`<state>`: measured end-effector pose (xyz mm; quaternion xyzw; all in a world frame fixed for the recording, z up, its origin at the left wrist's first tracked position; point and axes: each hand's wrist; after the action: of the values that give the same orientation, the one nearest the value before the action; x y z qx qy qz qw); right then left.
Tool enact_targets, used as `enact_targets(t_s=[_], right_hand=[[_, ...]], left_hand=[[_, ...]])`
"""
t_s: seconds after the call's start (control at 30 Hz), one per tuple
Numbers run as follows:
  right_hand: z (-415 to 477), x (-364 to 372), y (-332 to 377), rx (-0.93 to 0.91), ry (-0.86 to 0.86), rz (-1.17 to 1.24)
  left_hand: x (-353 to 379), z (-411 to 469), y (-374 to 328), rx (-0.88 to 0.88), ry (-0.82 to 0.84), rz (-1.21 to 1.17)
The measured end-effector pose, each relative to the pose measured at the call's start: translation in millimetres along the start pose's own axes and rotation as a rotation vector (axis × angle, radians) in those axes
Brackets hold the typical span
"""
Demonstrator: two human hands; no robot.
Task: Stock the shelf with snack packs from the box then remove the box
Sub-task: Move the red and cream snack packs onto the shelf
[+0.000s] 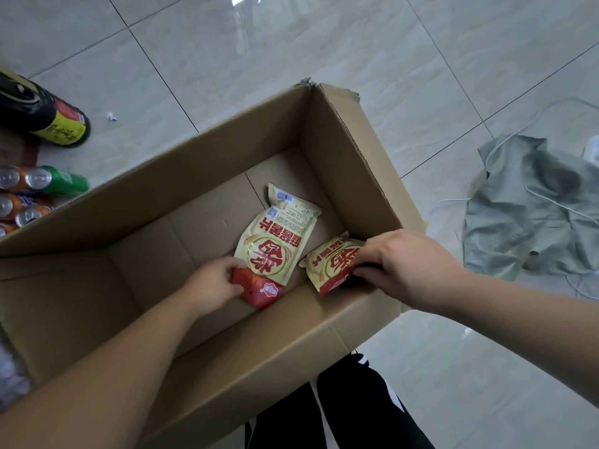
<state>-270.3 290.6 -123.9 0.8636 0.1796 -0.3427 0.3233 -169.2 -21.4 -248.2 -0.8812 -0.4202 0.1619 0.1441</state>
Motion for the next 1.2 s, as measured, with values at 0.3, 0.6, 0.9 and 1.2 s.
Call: enact_targets(t_s=[0.3,0.6,0.9,1.2], right_hand=[[-2,-29,9,0.096,-0.03,0.08],[-23,-106,24,0.217,-0.02,0.311],[-53,-214,73,0.16,-0.053,0.449],[-97,-370,168,0.069,-0.118,0.311]], left_hand=[[-23,-49,-58,0.258,-0.234,-0.065],[-59,-129,-122,0.398,-0.421,-0.073],[-102,-235,-145,0.417,-0.43,-0.269],[-152,-398,-205,0.526,-0.531,-0.455]])
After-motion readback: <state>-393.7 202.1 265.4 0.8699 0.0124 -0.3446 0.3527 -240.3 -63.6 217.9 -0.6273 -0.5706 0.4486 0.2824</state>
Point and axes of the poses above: each hand's wrist, its own z-axis towards the middle knuckle, its own x-axis out of the palm, y = z × x, and after that the axes turned 9 degrees about y, right-handed
